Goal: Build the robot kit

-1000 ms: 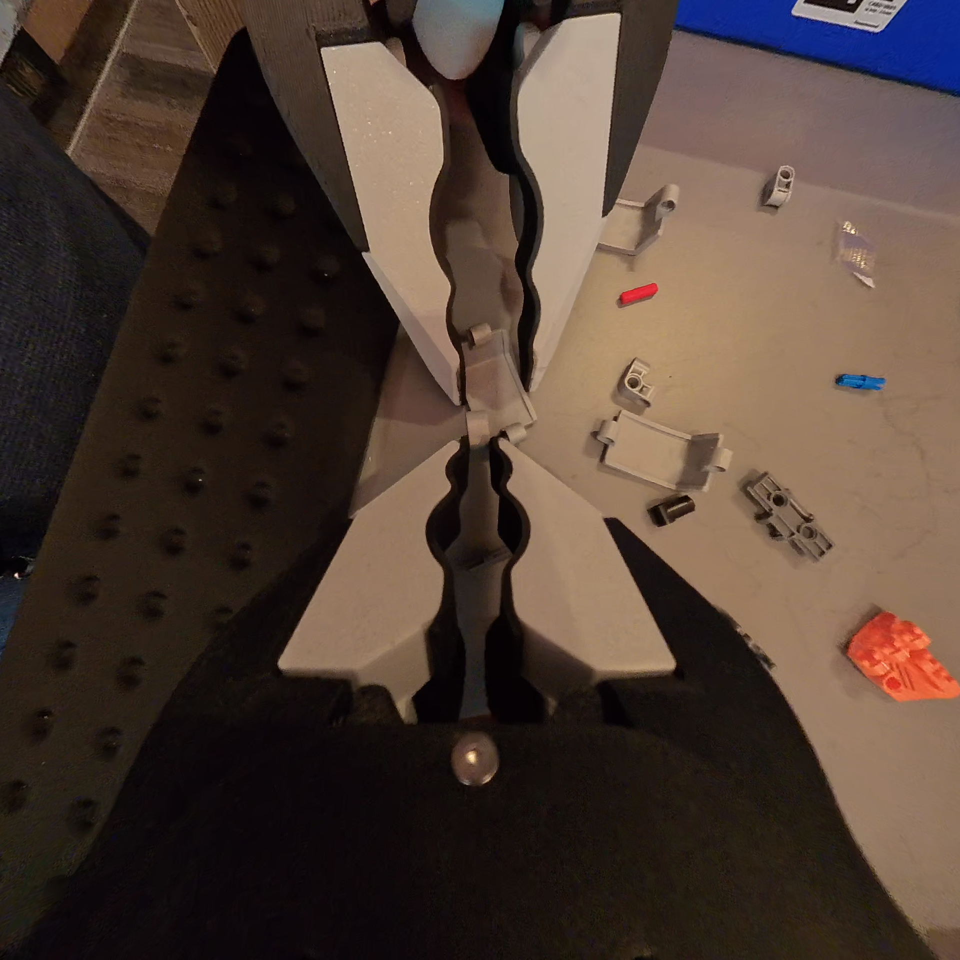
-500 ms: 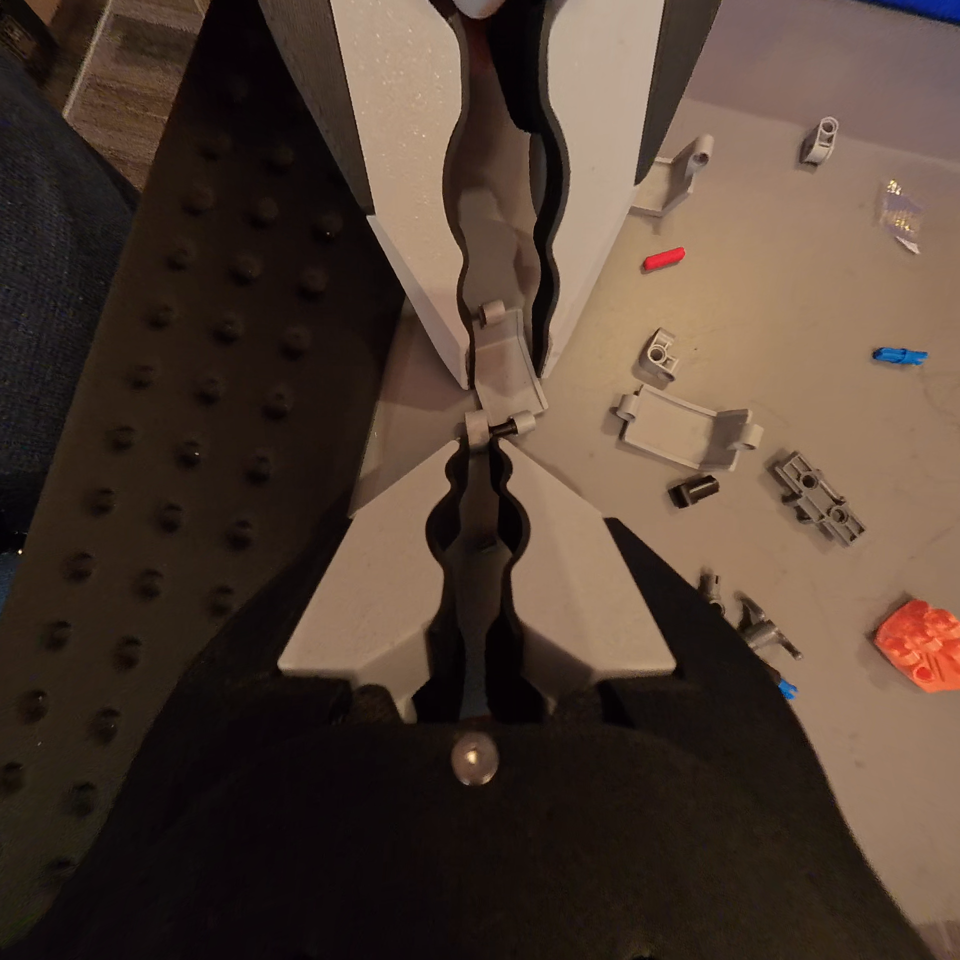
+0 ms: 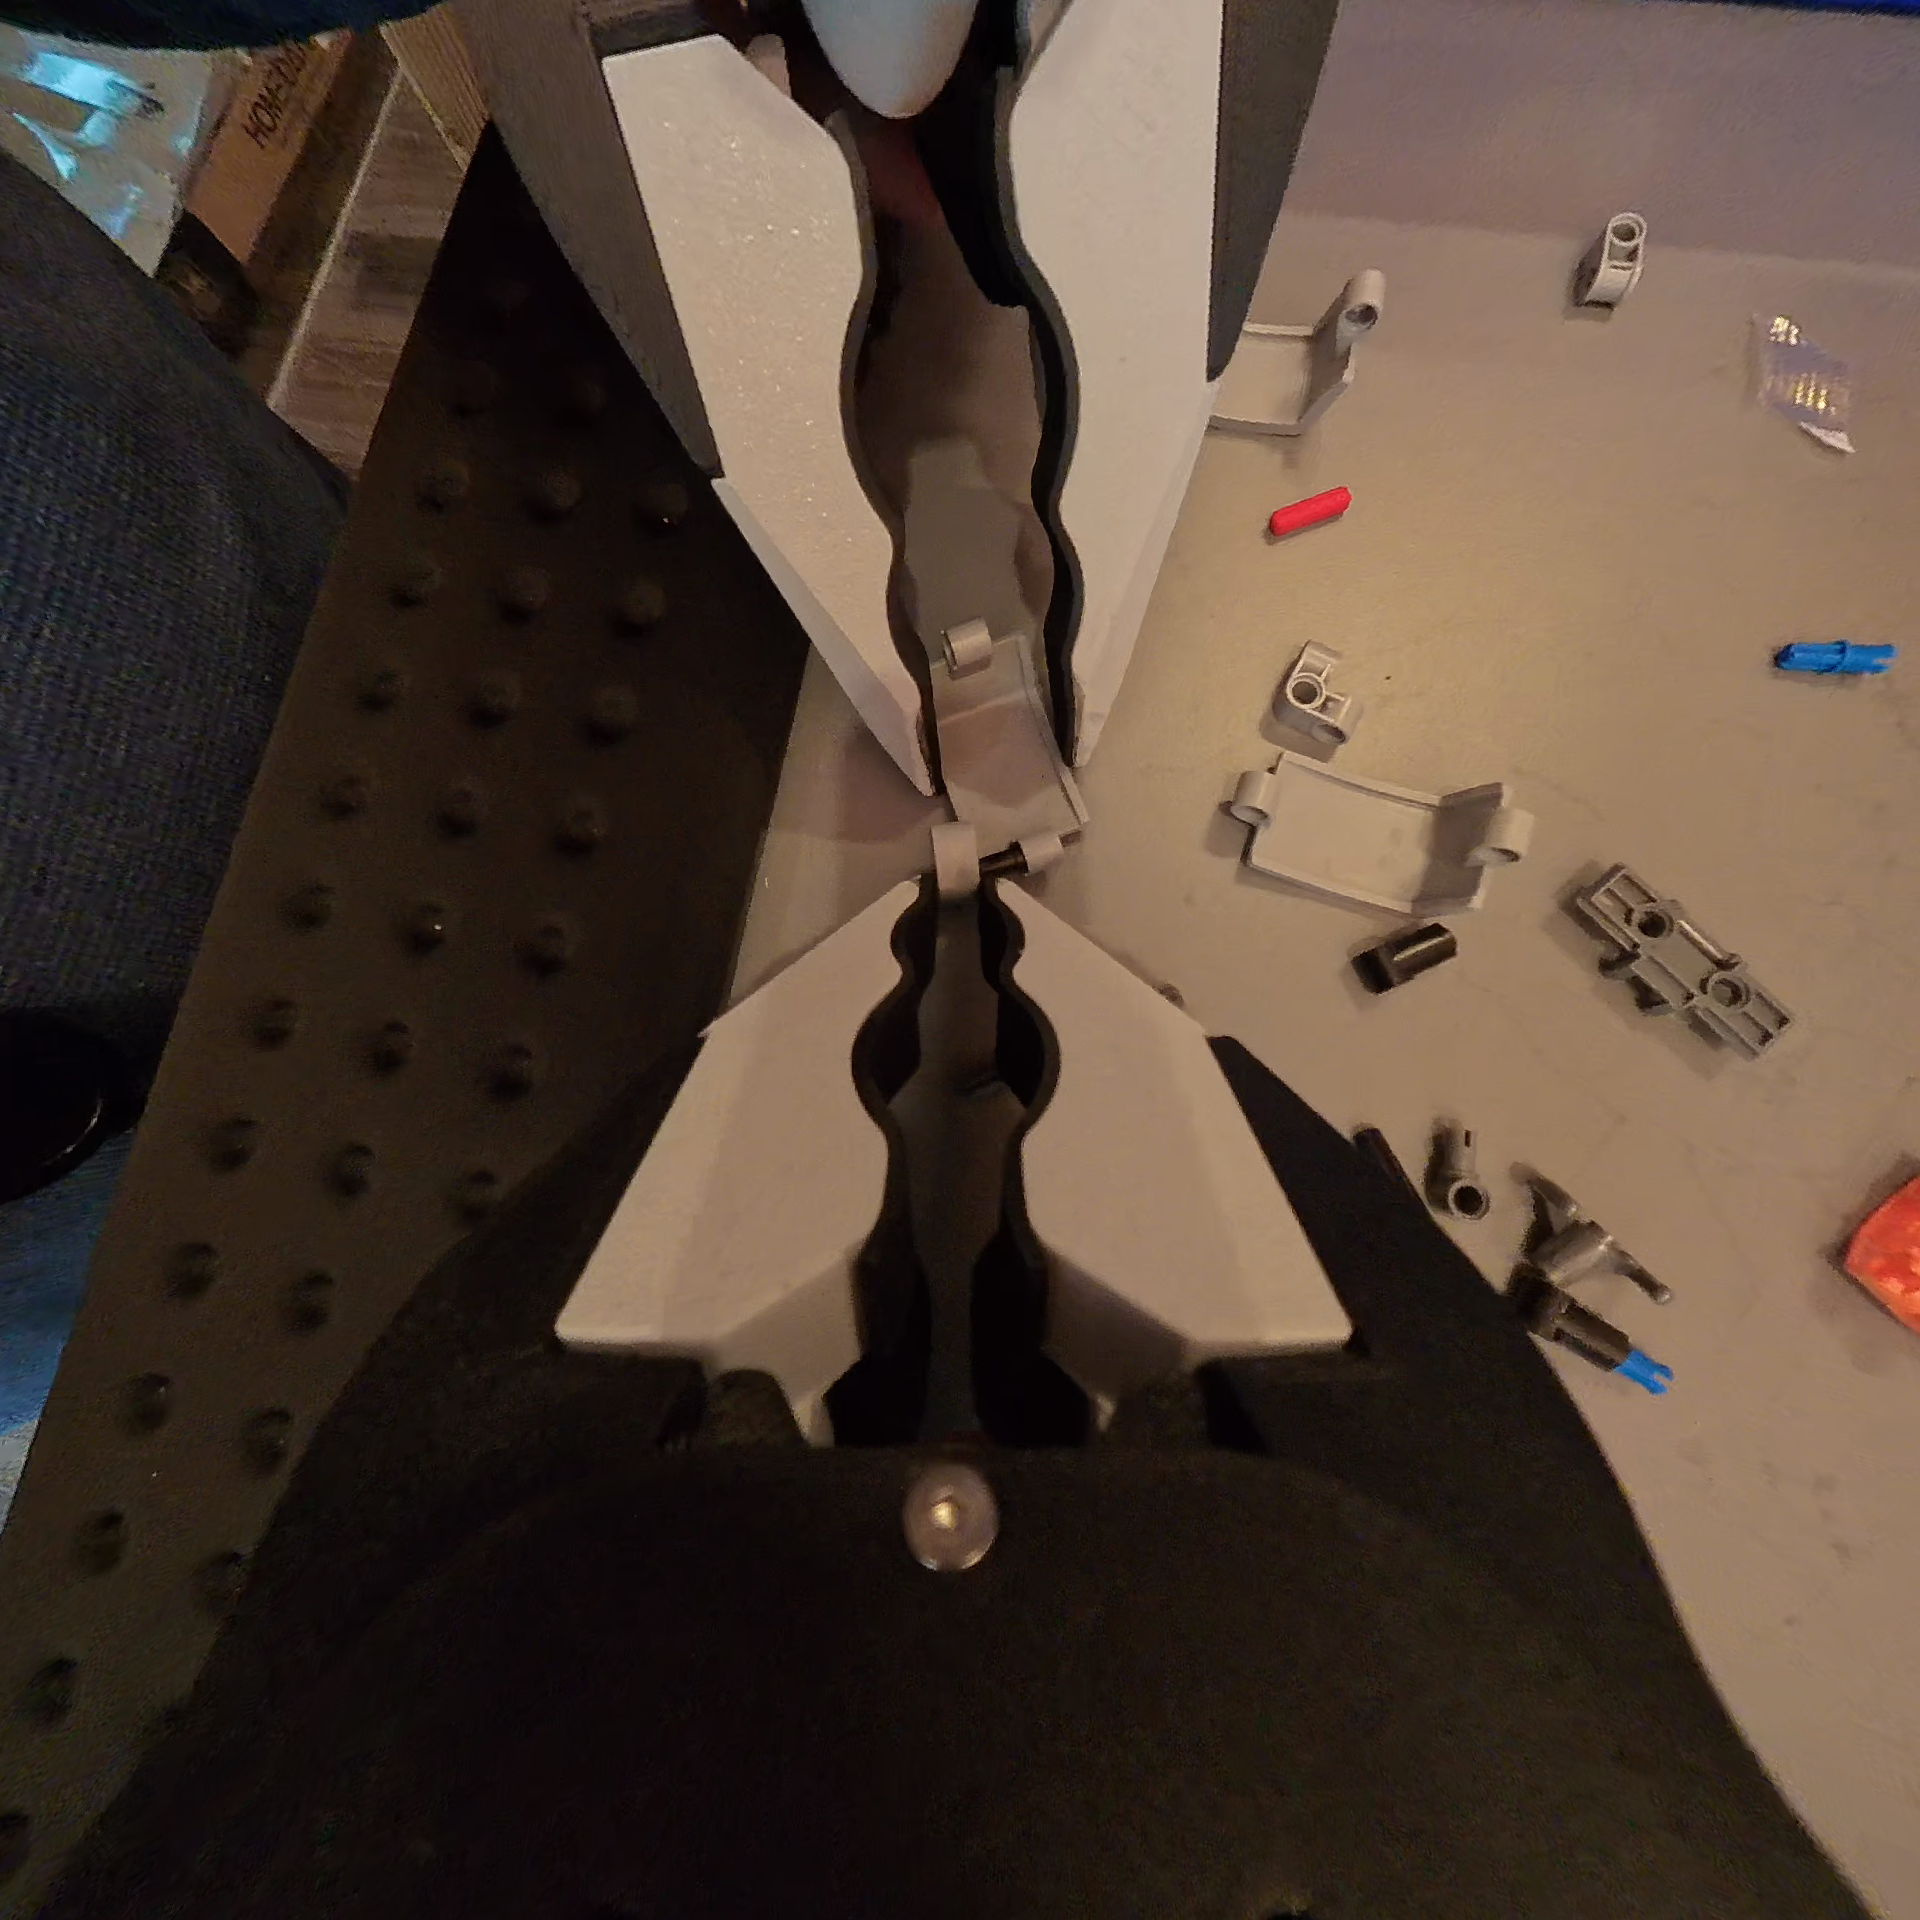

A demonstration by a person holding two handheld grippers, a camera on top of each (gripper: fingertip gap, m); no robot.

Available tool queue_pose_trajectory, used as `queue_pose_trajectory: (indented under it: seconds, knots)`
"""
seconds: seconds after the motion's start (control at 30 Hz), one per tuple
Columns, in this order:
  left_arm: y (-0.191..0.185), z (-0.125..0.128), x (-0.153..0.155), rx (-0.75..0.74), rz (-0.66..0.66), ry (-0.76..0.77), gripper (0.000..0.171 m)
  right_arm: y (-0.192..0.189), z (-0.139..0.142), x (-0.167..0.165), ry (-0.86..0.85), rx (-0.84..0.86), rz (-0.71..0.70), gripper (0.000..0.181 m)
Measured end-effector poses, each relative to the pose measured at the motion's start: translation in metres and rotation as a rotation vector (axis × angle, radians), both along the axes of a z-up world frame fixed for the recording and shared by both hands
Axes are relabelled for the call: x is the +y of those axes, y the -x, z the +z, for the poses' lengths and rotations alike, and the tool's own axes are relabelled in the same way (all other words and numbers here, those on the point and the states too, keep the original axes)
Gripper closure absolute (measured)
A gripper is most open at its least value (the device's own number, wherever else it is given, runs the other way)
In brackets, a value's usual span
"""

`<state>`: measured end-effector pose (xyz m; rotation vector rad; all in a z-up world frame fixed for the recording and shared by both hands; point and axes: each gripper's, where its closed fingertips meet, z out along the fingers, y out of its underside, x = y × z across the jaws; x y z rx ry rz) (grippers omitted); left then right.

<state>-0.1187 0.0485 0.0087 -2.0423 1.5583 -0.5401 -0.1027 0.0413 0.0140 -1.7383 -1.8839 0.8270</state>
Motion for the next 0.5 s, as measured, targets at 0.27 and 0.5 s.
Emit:
queue_pose_trajectory:
  seconds: [0.27,0.5]
  knots:
    - [-0.0006,-0.0004,0.0018,0.043,-0.035,-0.048,0.15,-0.0004,0.0009,0.0035,0.087,0.011,-0.051,0.176]
    - [-0.0022,-0.0004,0.0004,0.074,-0.08,-0.076,0.15,-0.0009,0.0018,0.0046,0.037,0.014,-0.053,0.175]
